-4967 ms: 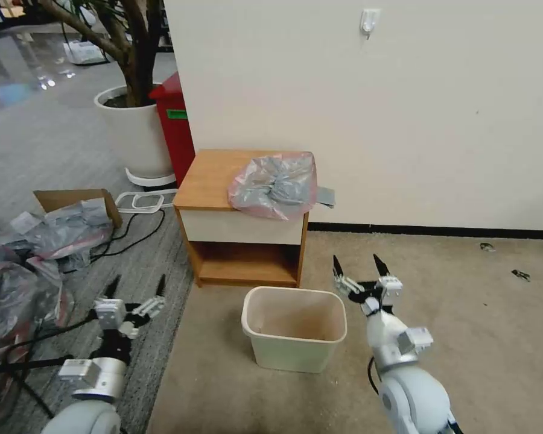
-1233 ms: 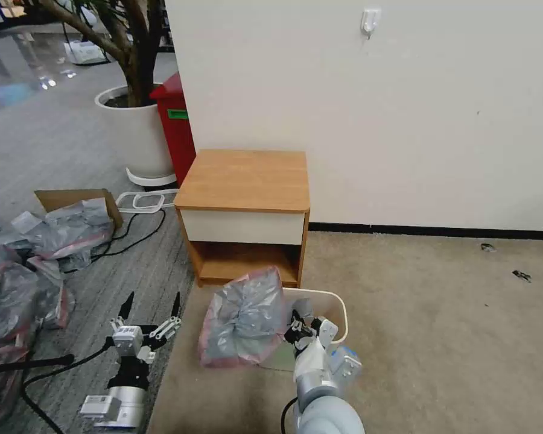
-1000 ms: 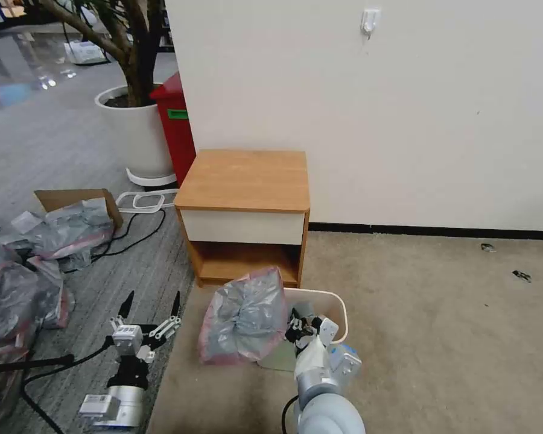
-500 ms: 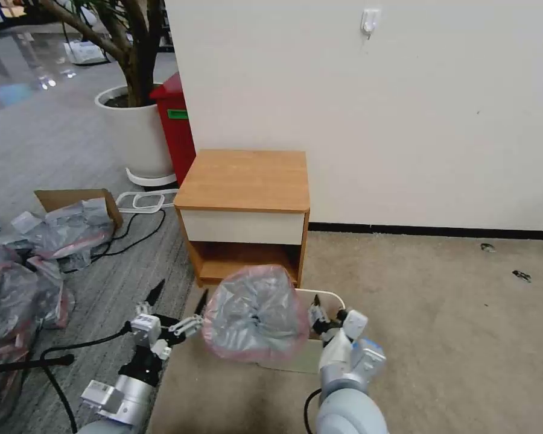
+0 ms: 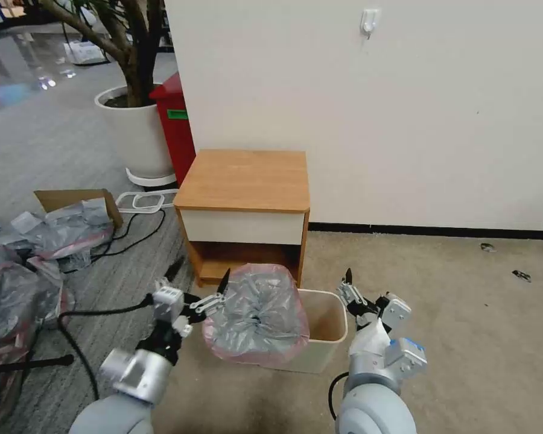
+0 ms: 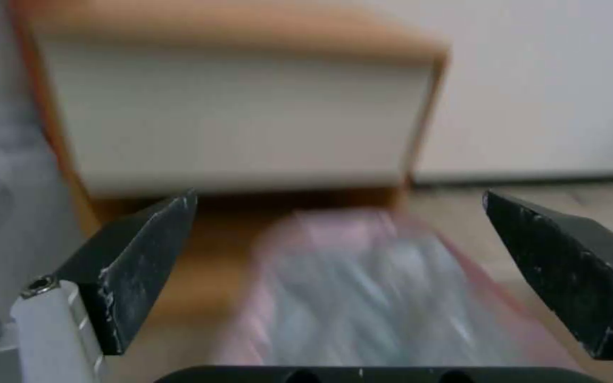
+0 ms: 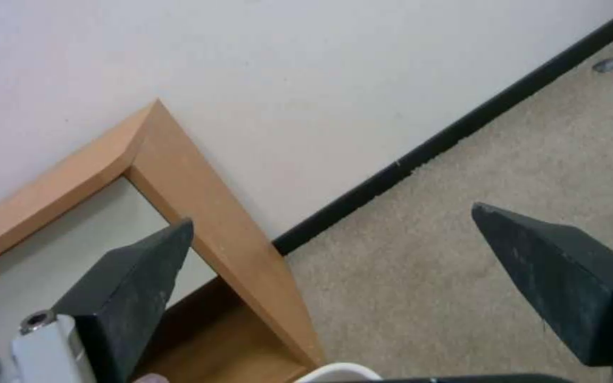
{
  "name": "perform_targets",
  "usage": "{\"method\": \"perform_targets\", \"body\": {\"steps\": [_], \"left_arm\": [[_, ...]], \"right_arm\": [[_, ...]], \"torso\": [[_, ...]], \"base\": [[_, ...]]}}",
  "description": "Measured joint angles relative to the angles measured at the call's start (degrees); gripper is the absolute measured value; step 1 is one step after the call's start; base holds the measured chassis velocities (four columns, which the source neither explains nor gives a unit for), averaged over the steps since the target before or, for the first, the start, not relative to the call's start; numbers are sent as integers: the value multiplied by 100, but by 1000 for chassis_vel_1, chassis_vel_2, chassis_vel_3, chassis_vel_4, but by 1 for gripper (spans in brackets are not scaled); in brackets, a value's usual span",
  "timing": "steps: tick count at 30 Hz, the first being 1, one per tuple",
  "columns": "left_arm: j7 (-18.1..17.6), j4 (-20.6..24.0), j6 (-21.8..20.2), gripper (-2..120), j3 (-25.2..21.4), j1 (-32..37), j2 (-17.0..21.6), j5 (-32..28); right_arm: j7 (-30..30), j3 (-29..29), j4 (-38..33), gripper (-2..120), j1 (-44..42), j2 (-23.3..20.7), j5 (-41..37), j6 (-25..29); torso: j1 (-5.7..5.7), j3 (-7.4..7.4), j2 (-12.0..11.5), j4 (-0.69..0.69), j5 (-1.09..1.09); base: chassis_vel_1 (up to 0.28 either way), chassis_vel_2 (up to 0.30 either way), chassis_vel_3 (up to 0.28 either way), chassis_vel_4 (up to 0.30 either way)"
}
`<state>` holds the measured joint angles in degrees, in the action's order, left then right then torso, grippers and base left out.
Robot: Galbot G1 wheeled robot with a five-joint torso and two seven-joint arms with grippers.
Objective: Pick up the garbage bag from the table and place it over the trash can.
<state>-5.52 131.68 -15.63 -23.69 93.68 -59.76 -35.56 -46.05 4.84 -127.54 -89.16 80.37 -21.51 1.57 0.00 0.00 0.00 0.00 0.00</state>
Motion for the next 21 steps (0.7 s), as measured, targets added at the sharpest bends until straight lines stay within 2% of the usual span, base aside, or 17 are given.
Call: {"method": "perform_targets", "body": {"steps": [1,3,8,13,16,21], "left_arm": [[-13,2,-389,100,15,-114,-8,-480],[-117,-141,-835,100,98,-431,-108,-1134],[-359,-562,-1119,100,247,-886,-311,-1177],[-431,-906,-1326,100,351,-1188,-470,-1108],[-489,-1212,-1776,100,444,-1542,-811,-1132],[-490,-1443,-1956,100,614,-1766,-1009,-1117]], "right_arm": [[36,1,-6,100,-61,20,62,41],[97,-4,-6,100,-190,85,209,124],[185,2,-38,100,-414,216,421,283],[222,40,-57,100,-532,311,510,401],[241,72,-58,100,-600,376,611,530],[242,129,-83,100,-693,381,662,655]], "torso": [[0,0,0,0,0],[0,0,0,-1,1],[0,0,0,-1,0],[0,0,0,0,1],[0,0,0,-1,1],[0,0,0,-1,1]], "base": [[0,0,0,0],[0,0,0,0],[0,0,0,0],[0,0,0,0],[0,0,0,0],[0,0,0,0]]}}
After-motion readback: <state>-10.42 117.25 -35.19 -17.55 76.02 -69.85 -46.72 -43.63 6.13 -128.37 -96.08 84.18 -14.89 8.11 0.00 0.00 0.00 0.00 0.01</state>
